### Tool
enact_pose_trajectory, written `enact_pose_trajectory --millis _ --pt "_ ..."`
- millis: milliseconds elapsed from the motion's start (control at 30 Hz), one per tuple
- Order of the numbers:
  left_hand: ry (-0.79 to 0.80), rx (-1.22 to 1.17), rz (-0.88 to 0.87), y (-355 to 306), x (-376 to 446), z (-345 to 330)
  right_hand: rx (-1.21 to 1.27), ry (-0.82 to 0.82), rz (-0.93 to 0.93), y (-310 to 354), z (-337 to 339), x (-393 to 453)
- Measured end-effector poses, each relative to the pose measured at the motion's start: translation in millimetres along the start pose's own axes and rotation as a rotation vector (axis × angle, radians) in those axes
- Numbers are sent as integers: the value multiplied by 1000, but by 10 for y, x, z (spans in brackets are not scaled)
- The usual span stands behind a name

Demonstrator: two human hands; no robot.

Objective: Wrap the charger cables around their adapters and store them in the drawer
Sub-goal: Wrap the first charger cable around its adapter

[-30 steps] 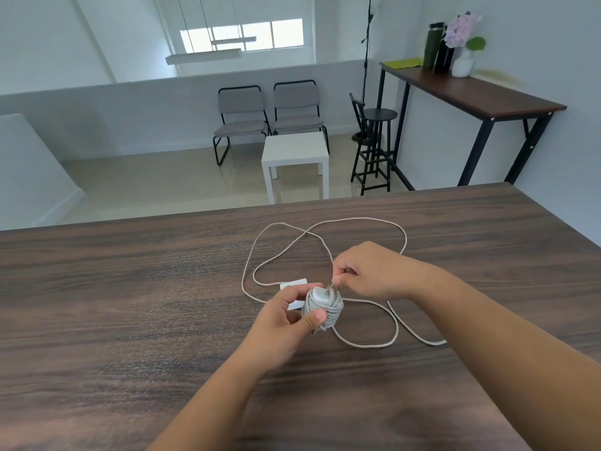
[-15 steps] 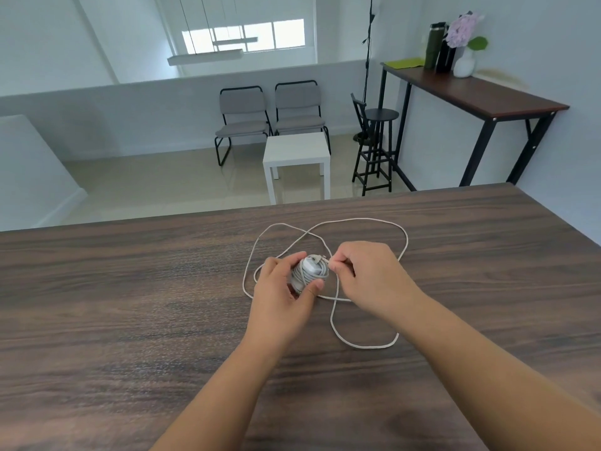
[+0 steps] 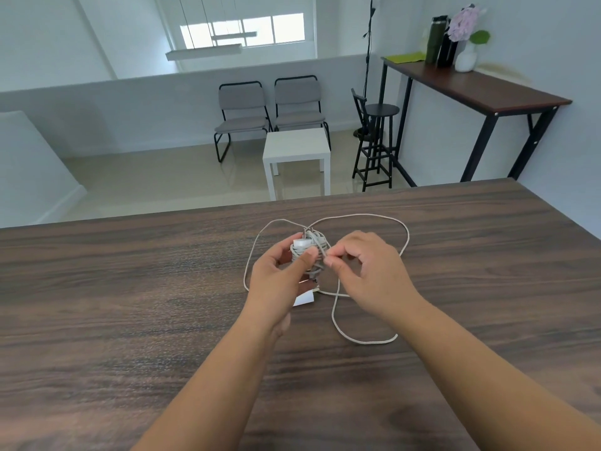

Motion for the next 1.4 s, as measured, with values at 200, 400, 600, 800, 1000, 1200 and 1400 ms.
enact_pose_trajectory --millis 200,400,600,800,1000,1200,1400 --pt "55 -224 206 92 -43 28 157 89 -92 66 16 71" --pt "177 -153 229 23 -77 -25 525 237 -475 -95 30 54" --pt "180 -144 233 48 -130 -83 900 124 -722 -202 6 -15" --pt "117 -125 226 87 -87 -118 896 7 -699 -240 -39 -65" --pt "52 -134 251 193 -33 -109 656 3 -497 -183 -73 -73" --pt "15 -141 252 262 -20 -96 488 104 -462 -238 -56 -14" --pt "-48 -171 245 274 -18 -70 242 244 -285 -187 -68 28"
Point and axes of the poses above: each hand's wrist, its own x-axis towards the middle knuckle, its own z-axis out of the back of the hand, y = z × x, the point moved 6 cm from there along x, towards the middle knuckle, and after that the axes turned 13 degrees about -y, right-handed, at the moved point
